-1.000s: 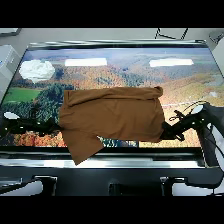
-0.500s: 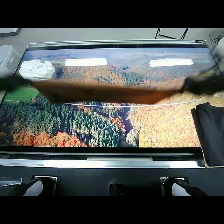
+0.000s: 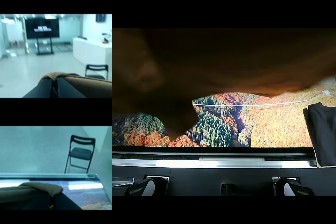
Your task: Fold the clothes and pants, and hang the long-sleeved shirts on hangers.
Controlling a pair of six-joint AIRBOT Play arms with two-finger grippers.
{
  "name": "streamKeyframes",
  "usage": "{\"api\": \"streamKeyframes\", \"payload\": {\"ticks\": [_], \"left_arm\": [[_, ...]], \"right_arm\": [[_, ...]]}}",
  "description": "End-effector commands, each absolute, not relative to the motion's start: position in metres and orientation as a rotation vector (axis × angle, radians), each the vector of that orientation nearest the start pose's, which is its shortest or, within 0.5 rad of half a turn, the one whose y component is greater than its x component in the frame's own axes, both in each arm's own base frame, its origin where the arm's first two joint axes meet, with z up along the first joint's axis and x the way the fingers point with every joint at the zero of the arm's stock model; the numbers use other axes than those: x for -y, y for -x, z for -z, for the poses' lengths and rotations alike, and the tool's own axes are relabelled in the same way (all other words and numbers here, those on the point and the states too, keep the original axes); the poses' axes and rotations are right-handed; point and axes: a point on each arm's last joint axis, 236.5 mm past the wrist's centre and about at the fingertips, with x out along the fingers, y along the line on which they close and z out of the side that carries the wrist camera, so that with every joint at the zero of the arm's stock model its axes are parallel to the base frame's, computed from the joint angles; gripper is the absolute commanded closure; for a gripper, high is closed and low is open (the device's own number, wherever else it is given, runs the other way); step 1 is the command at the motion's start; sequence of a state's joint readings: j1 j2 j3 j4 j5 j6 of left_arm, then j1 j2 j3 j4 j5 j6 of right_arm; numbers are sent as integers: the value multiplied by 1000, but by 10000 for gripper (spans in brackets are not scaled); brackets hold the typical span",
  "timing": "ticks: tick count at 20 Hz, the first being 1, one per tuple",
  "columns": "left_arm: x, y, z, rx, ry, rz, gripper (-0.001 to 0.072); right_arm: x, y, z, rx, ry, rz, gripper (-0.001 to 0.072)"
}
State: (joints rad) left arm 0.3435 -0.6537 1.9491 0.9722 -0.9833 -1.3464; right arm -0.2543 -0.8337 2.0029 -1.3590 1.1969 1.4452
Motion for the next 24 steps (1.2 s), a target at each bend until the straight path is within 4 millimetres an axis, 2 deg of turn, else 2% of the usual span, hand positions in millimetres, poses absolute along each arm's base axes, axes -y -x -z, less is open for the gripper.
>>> {"api": "streamKeyframes", "payload": {"ticks": [1, 2, 4, 5, 6, 7, 10, 11, 12, 13, 15, 17, 18, 20, 21, 22, 24], "left_arm": [[57, -120, -623, 495, -66, 99, 685], [56, -124, -622, 487, -37, 105, 685], [52, -141, -613, 431, 2, 116, 685], [50, -158, -599, 362, 7, 121, 685], [47, -179, -579, 264, 15, 131, 685], [43, -208, -546, 119, 52, 151, 685], [41, -294, -416, -356, 210, 266, 685], [43, -321, -367, -488, 268, 299, 685], [45, -346, -314, -605, 300, 326, 685], [51, -365, -263, -706, 348, 340, 685], [63, -394, -162, -873, 448, 322, 685], [66, -416, -81, -969, 514, 263, 685], [66, -429, -51, -999, 548, 237, 684], [64, -457, -17, -1007, 636, 196, 685], [61, -474, -8, -981, 681, 171, 685], [57, -492, -3, -946, 717, 147, 684], [49, -522, -3, -876, 751, 115, 684]], "right_arm": [[23, -202, -557, 145, 75, 136, 679], [22, -199, -562, 164, 77, 137, 679], [23, -204, -556, 140, 55, 134, 679], [25, -213, -545, 92, 47, 132, 679], [28, -228, -524, 4, 12, 127, 679], [32, -246, -494, -120, -33, 122, 679], [37, -307, -350, -698, -128, 69, 680], [40, -327, -300, -870, -159, 53, 680], [41, -347, -259, -985, -193, 32, 680], [38, -368, -217, -1077, -239, 0, 680], [38, -392, -136, -1234, -329, -1, 680], [36, -405, -60, -1373, -424, 17, 680], [33, -413, -35, -1406, -461, 7, 680], [30, -442, 4, -1393, -511, 5, 679], [30, -459, 14, -1346, -518, 7, 679], [37, -480, 18, -1268, -517, 29, 679], [58, -529, 6, -1046, -514, 80, 679]]}}
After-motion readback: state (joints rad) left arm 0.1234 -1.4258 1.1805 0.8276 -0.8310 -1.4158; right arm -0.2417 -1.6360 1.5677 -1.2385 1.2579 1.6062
